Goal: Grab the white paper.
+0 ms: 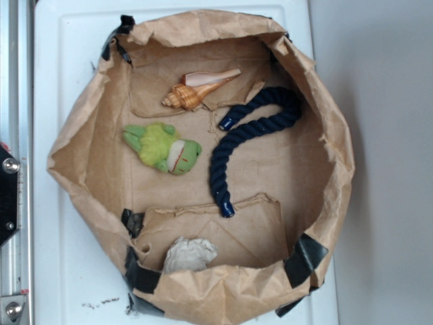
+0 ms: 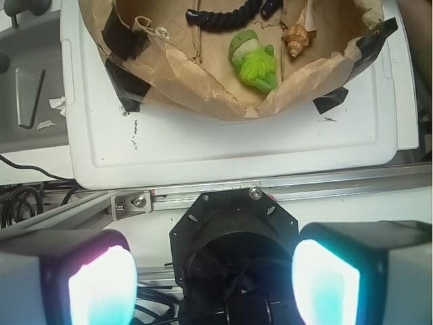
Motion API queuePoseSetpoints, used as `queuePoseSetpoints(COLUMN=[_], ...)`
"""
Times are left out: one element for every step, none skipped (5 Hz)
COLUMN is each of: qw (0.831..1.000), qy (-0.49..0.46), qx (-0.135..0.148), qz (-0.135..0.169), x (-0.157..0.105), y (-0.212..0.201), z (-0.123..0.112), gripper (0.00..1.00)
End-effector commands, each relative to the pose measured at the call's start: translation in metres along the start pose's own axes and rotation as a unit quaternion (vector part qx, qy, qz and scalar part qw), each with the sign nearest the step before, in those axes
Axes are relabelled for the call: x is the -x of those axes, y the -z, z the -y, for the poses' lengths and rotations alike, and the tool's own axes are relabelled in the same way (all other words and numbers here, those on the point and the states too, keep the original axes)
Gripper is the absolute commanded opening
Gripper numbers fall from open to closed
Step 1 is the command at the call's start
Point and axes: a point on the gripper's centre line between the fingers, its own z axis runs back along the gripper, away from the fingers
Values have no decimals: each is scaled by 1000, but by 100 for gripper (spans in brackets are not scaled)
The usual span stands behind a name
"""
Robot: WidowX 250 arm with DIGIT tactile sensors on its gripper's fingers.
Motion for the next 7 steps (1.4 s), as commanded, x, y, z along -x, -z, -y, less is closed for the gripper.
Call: queuePoseSetpoints(qw=[1000, 999, 997, 991, 983, 958, 933], qy=[0, -31, -57, -108, -172, -279, -355], qx=[0, -11, 3, 16, 4, 27, 50], qz=[0, 25, 59, 70, 70, 54, 19], x=[0, -29, -63, -88, -105, -126, -135], y=[0, 6, 11, 28, 43, 65, 89], z=[0, 14, 13, 11, -1, -15, -22], gripper=[100, 100, 100, 100, 100, 100, 100])
